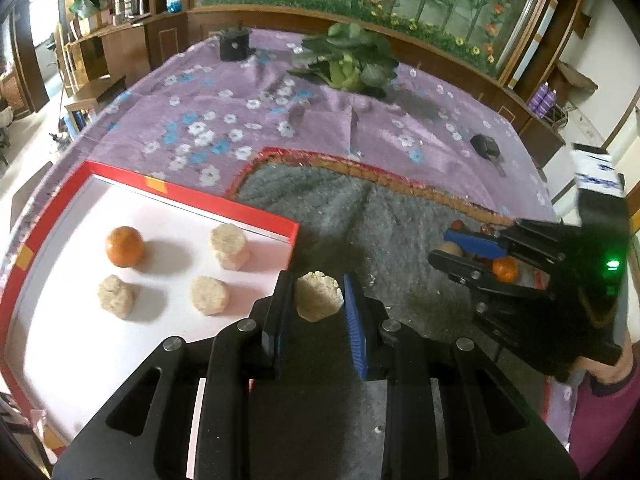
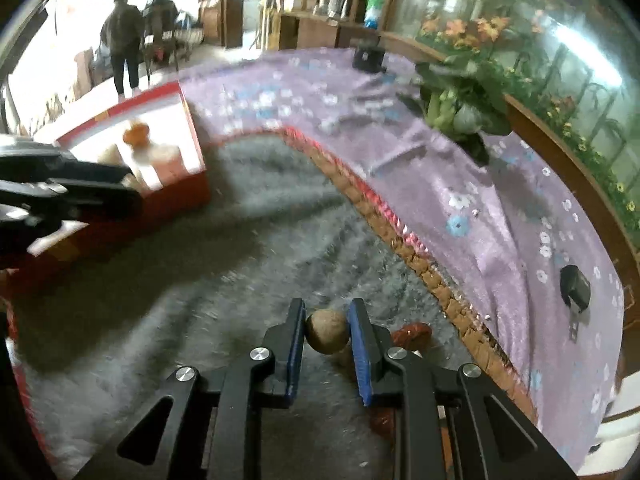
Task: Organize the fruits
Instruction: 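Grasp a brown round nut with the right tool while the left tool carries the pastry to the tray, then release the pastry in the tray with the left tool while the right tool drops the nut there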
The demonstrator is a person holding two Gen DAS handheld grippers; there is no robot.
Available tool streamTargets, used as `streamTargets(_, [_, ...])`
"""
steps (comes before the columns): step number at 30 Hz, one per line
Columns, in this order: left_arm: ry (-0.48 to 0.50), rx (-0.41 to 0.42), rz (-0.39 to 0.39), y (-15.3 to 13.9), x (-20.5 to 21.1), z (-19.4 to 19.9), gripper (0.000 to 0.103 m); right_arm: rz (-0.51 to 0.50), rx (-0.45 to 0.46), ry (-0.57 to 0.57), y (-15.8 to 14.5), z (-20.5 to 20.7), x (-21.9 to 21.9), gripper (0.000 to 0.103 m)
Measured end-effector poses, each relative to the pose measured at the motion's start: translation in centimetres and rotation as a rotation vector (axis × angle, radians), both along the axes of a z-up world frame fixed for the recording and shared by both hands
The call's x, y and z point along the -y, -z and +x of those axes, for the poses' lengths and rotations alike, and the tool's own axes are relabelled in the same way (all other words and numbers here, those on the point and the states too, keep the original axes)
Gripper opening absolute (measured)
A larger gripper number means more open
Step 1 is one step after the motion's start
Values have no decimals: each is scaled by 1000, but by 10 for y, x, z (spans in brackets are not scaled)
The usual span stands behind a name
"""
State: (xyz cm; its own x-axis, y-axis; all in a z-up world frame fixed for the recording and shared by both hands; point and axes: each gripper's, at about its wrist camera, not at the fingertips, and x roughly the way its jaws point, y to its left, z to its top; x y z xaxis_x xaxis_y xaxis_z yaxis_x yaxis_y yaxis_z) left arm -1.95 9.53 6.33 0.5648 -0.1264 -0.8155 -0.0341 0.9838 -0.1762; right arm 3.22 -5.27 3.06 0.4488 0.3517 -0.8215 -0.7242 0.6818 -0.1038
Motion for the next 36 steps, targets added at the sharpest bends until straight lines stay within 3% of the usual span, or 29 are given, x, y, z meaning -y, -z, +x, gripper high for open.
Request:
streamTargets(6, [-51, 23, 21, -7, -33, -20, 25, 181, -5, 17, -27, -34, -8, 22])
streamTargets(9, [-89, 19, 41, -5, -53, -30, 25, 245, -7, -14, -33, -57, -34, 22])
streamTargets(19, [-170, 38, 147, 6, -88, -53, 25, 313, -36, -66, -33, -87, -87, 21])
streamTargets(25, [-188, 29, 160, 16, -100, -58, 25, 346, -51, -79, -37, -94, -112, 21])
streamTargets(36, [-198, -4, 141, 28, -114, -55, 25, 307, -55, -90, -24, -87, -148, 21])
